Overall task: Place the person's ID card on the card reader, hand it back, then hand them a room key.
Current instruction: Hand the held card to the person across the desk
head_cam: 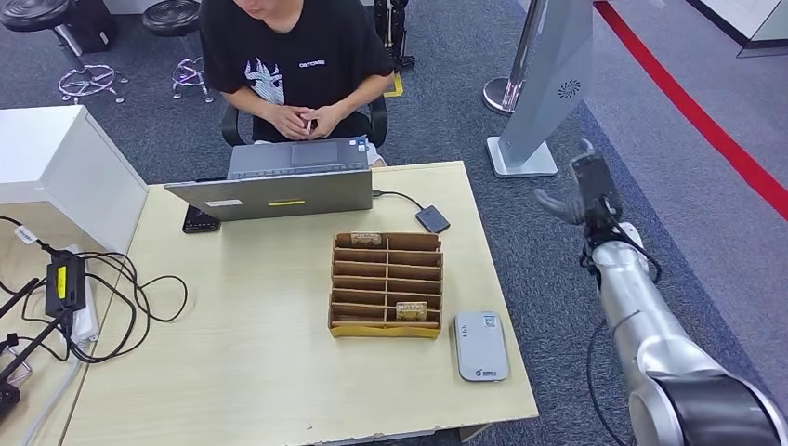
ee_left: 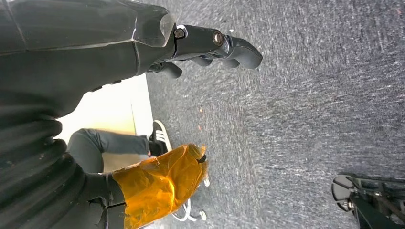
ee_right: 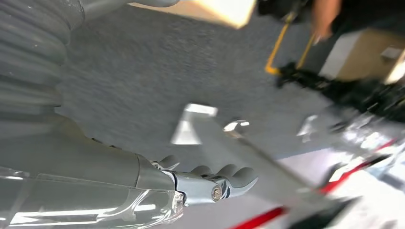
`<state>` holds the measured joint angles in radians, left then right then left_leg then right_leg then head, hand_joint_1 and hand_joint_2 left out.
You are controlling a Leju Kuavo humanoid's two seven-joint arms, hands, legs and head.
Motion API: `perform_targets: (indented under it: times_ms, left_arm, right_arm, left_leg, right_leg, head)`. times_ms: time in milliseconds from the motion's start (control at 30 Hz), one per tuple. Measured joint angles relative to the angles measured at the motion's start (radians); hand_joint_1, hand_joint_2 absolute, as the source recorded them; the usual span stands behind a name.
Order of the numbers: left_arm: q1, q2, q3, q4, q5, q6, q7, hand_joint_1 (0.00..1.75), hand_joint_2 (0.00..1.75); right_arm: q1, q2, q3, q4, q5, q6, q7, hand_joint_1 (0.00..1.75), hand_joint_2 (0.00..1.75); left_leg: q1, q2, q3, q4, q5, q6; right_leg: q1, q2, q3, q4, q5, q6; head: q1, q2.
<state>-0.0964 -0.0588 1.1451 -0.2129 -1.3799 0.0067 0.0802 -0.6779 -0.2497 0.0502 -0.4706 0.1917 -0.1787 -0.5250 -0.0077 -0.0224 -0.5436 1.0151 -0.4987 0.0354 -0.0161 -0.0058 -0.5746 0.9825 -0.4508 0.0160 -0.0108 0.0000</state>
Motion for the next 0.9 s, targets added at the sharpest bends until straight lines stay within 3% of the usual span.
perform_targets:
  times_ms: [133, 267, 533, 667, 900]
  left_arm:
    - [0.001, 0.001, 0.009, 0.0, 0.013, 0.006, 0.0, 0.0, 1.75]
    - [0.002, 0.001, 0.018, 0.0, 0.024, 0.013, 0.0, 0.0, 1.75]
    - [0.001, 0.002, 0.035, 0.0, 0.045, 0.019, -0.007, 0.0, 1.75]
    - [0.0, 0.004, 0.039, 0.0, 0.048, 0.021, -0.007, 0.0, 1.75]
    - [-0.001, 0.005, 0.043, 0.0, 0.03, 0.019, -0.007, 0.0, 1.75]
  right_arm:
    - [0.132, -0.043, -0.152, 0.032, -0.107, 0.061, -0.022, 0.0, 1.75]
    - [0.242, -0.053, -0.296, 0.072, -0.205, 0.142, -0.028, 0.0, 1.75]
    - [0.406, -0.04, -0.517, 0.162, -0.341, 0.283, 0.056, 0.0, 1.75]
    - [0.475, -0.01, -0.577, 0.199, -0.329, 0.26, 0.158, 0.0, 1.75]
    - [0.567, 0.06, -0.579, 0.26, -0.214, 0.144, 0.479, 0.0, 1.75]
  left_leg:
    - [0.0, 0.001, 0.0, 0.0, -0.002, 0.002]
    - [0.0, 0.001, 0.0, 0.0, -0.003, 0.003]
    - [0.0, 0.001, 0.001, -0.001, -0.003, 0.003]
    - [0.0, 0.002, 0.002, -0.001, -0.005, 0.002]
    - [0.001, 0.003, 0.002, -0.002, -0.005, 0.002]
  right_leg:
    - [0.0, 0.001, 0.0, -0.001, -0.001, 0.001]
    - [0.0, 0.002, 0.0, 0.0, -0.002, 0.002]
    - [0.0, 0.0, 0.001, 0.0, -0.005, 0.002]
    - [0.0, 0.002, 0.001, 0.0, -0.005, 0.002]
    - [0.0, 0.003, 0.001, 0.0, -0.006, 0.002]
  head:
    - [0.0, 0.0]
    - [0.0, 0.0]
    - [0.0, 0.0]
    - [0.0, 0.0]
    - [0.0, 0.0]
